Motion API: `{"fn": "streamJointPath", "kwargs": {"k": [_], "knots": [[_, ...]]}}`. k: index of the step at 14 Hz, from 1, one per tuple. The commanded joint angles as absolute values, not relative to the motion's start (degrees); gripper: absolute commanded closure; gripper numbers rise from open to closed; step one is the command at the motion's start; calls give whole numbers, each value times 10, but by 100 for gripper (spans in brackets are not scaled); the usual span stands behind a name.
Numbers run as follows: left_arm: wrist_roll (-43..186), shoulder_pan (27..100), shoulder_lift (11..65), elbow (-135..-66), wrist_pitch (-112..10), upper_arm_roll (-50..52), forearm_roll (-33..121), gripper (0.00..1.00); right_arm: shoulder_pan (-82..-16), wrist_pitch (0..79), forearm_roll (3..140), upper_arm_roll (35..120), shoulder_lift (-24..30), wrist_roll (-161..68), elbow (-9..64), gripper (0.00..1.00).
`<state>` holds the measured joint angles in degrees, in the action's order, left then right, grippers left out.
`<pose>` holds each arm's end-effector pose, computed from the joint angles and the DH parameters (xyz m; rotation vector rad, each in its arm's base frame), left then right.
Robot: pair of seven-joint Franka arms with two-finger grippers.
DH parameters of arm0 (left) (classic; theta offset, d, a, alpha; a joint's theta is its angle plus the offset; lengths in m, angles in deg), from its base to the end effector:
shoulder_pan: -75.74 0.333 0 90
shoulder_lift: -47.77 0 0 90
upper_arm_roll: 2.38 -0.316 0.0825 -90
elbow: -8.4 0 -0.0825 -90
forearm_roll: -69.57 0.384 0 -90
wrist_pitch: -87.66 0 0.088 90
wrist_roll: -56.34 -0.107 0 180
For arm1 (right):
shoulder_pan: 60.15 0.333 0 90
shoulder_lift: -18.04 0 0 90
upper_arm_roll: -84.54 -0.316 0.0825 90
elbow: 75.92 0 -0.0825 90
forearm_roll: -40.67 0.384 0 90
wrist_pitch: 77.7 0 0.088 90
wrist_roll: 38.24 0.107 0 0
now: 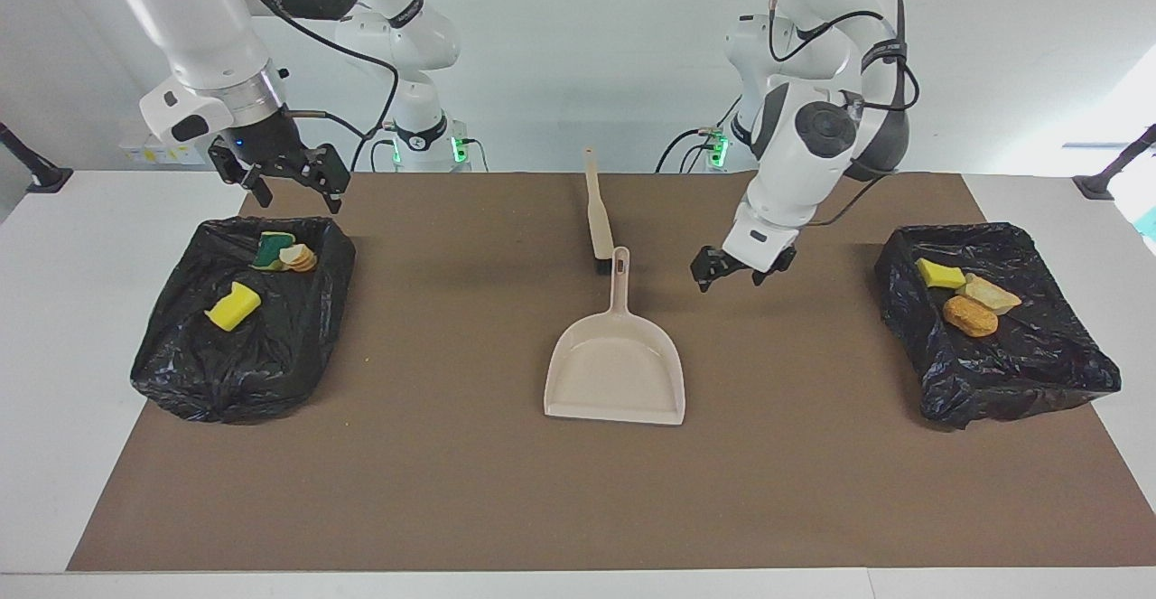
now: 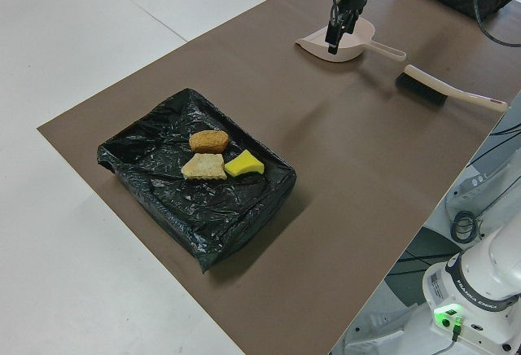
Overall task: Sweep and dump trash in bin
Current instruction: 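Lower the dustpan onto the table, open and withdraw the left gripper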
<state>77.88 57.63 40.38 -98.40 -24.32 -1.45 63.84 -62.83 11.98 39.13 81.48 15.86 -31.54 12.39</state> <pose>0.5561 -0.1986 0.4437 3.0623 0.1271 -0.1055 0.5656 0.0003 0.6167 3.1111 -0.1717 -0.0195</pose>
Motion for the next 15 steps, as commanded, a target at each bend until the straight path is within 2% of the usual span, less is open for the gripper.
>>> {"fn": "streamJointPath", "kwargs": {"k": [1,6,11,15], "knots": [[677,646,449,-994,-181,-9,643,0,-635,133,398,811,170,-303,139,0],[528,745,507,-985,-108,-9,646,0,-635,133,398,811,170,-303,139,0],[534,749,523,-896,-18,-10,686,0,-635,133,398,811,170,-303,139,0],[536,750,566,-885,7,-13,686,0,-635,133,398,811,170,-303,139,0]]}}
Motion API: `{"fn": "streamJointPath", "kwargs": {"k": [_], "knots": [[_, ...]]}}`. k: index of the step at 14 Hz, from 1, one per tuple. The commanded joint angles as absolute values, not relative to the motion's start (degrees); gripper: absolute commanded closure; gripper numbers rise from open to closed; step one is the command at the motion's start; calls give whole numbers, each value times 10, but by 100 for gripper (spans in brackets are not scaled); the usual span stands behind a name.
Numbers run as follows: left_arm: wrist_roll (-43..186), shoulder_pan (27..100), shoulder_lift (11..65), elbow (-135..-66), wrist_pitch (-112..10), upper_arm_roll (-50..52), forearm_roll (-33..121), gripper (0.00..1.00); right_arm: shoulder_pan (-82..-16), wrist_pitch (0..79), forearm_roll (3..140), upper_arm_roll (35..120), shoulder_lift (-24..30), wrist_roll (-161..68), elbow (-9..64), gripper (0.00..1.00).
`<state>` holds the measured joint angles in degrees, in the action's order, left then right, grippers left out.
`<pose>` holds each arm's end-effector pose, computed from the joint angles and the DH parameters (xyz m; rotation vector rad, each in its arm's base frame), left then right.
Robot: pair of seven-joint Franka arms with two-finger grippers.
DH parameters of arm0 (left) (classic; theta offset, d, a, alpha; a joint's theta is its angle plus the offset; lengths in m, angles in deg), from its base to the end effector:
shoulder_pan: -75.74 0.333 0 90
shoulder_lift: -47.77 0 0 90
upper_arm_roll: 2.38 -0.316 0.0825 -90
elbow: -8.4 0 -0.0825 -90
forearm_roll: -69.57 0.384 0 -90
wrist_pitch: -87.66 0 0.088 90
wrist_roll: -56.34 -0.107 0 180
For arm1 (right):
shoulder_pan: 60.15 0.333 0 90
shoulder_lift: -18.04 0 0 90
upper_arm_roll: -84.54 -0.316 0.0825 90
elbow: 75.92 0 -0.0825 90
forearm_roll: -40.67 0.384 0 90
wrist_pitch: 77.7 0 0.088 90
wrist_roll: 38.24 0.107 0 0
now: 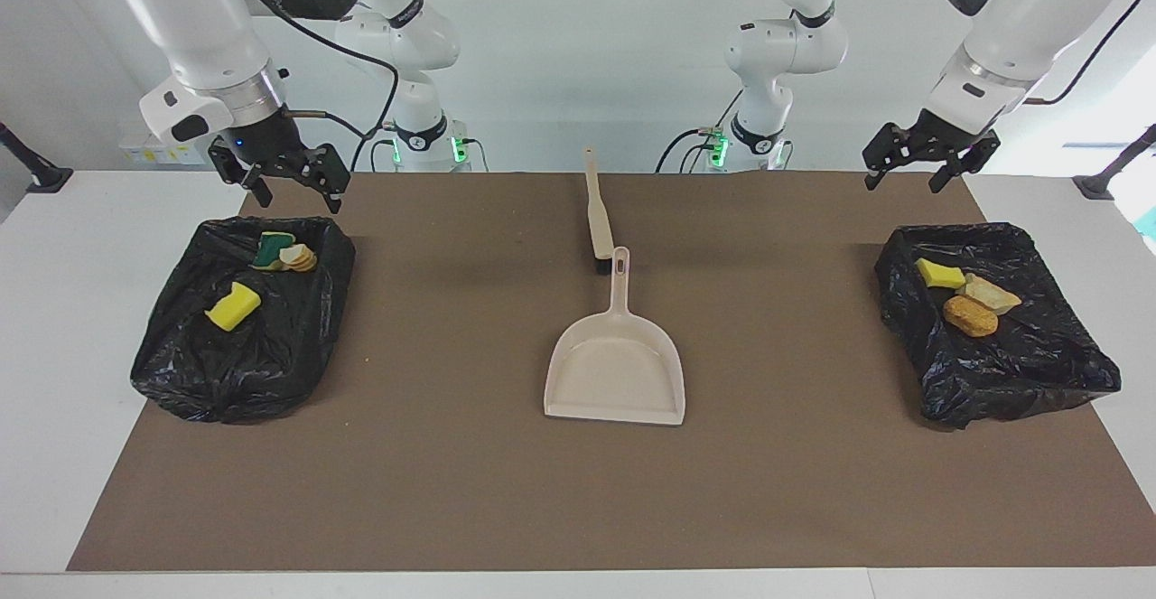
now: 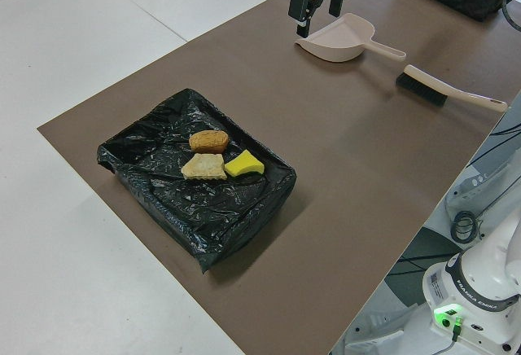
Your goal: Sweep and dump trash in bin
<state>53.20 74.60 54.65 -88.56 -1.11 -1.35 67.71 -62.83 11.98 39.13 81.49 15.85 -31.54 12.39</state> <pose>0.5132 -0.0236 0.6296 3.1075 -0.1444 -0.0352 0.5657 0.0002 0.6166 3.1111 -0.1720 -0.0198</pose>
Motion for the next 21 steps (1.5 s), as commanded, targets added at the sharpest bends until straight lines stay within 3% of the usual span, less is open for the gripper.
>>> {"fn": "streamJointPath", "kwargs": {"k": [1,5,21], "knots": [[536,750,567,-880,11,-13,686,0,-635,133,398,811,170,-303,139,0],[559,751,566,-831,21,-10,685,0,-635,133,398,811,170,-303,139,0],[558,756,580,-844,33,-11,681,0,-635,133,398,811,170,-303,139,0]]}}
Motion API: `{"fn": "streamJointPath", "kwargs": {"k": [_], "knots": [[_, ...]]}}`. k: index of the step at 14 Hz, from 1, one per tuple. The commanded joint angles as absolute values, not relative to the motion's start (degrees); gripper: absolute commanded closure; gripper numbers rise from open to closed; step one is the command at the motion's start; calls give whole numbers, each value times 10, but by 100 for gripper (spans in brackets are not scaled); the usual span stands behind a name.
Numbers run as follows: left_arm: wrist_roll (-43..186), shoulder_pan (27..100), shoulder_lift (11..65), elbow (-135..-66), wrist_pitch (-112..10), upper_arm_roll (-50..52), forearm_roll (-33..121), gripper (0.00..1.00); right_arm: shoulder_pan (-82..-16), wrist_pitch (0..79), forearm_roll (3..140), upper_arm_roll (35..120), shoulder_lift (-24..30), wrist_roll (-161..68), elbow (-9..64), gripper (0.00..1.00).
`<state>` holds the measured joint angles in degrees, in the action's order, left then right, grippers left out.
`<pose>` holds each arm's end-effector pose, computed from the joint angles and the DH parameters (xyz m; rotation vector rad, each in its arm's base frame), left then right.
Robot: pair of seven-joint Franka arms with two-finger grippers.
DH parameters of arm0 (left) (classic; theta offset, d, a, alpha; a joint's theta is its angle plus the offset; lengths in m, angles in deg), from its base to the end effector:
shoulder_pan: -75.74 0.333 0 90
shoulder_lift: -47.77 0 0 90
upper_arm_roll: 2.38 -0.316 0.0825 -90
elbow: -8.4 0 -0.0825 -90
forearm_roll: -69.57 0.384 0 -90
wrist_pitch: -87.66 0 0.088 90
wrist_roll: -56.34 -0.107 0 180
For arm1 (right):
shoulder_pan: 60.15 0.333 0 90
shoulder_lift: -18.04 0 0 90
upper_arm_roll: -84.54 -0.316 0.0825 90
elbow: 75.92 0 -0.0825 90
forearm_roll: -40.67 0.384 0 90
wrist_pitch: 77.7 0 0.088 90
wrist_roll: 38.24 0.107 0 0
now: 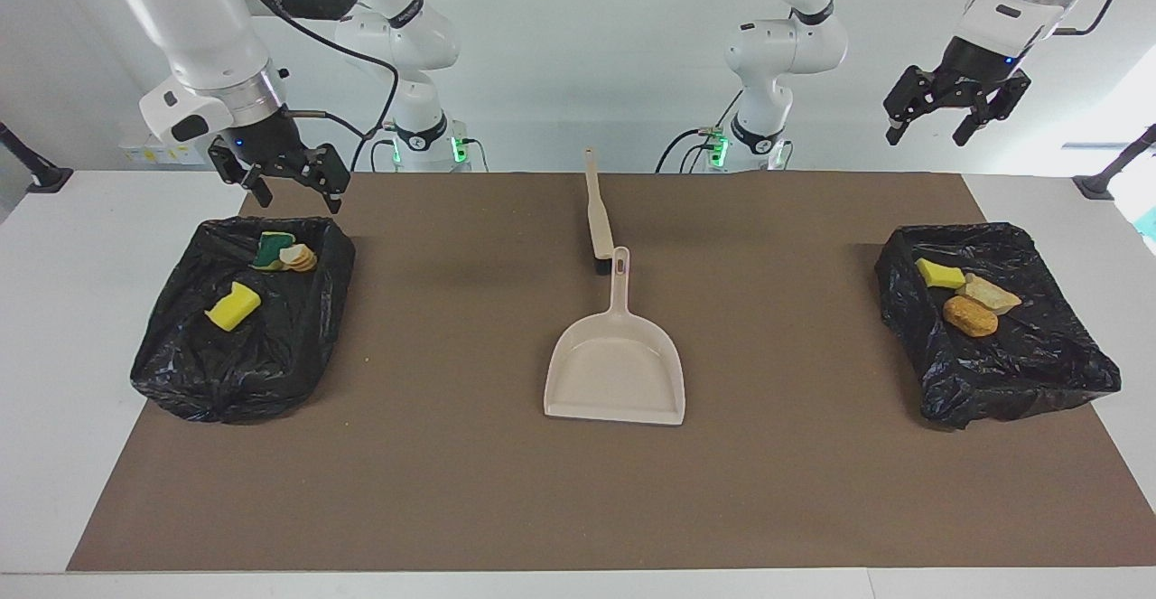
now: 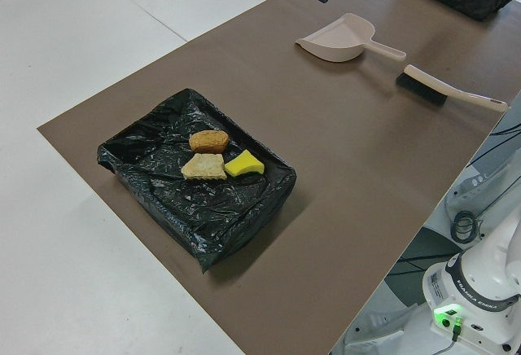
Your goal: Sweep and dump trash in bin
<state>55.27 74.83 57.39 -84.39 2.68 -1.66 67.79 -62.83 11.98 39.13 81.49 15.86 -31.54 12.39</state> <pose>0.4910 -0.0182 0.6818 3.1113 -0.0781 0.0489 0.5656 0.0002 0.6167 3.1111 -0.1720 -0.0195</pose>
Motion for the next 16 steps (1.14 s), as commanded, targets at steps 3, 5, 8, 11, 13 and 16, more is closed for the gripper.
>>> {"fn": "streamJointPath", "kwargs": {"k": [3,5,8,11,13,16], "knots": [[559,756,580,-844,33,-11,681,0,-635,133,398,811,170,-303,139,0],[559,756,580,-844,32,-11,680,0,-635,133,398,811,170,-303,139,0],[559,756,580,-845,33,-11,680,0,-635,133,398,811,170,-303,139,0],[559,756,582,-848,33,-11,680,0,-635,133,398,811,170,-303,139,0],[559,756,585,-851,33,-11,680,0,-635,133,398,811,170,-303,139,0],[560,756,585,-852,33,-11,680,0,-635,133,398,811,170,-303,139,0]]}}
